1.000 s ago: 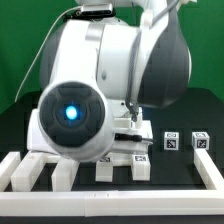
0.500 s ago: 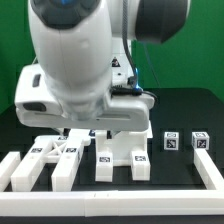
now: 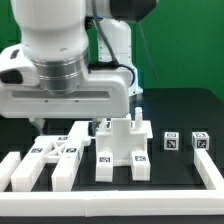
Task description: Assemble chair
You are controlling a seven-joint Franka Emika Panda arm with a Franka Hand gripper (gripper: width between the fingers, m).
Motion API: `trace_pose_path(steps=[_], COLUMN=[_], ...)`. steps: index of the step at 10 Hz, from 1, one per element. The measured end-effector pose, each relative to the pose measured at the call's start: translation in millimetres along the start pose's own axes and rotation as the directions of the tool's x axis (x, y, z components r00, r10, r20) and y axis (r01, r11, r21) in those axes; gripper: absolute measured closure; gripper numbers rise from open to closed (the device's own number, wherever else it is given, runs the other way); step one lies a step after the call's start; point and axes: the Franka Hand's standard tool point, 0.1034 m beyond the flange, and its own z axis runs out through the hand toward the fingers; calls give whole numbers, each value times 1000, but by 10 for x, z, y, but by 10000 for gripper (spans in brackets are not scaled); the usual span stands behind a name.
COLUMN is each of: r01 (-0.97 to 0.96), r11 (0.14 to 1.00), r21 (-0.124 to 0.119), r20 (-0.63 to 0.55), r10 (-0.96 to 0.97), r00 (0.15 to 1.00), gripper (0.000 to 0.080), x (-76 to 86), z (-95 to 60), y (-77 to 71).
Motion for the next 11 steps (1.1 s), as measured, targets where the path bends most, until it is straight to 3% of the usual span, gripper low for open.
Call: trace_pose_path(steps=[3,5,6,7,10,11], r01=[-12,-13,21,17,16,13], r11=[1000,1000,1000,999,999,1000], r21=[-25,-25,-9,38,37,19], r20=[-212,-209,-188,-147,-134,-174], r10=[7,7,-22,-11,-11,-10], r00=[977,978,982,989,991,985], gripper=[150,150,150,150,150,150], x=[3,-11,-59,-143,-166,-163], z=[12,29,87,192,346,443], y=[40,42,86,204,213,204])
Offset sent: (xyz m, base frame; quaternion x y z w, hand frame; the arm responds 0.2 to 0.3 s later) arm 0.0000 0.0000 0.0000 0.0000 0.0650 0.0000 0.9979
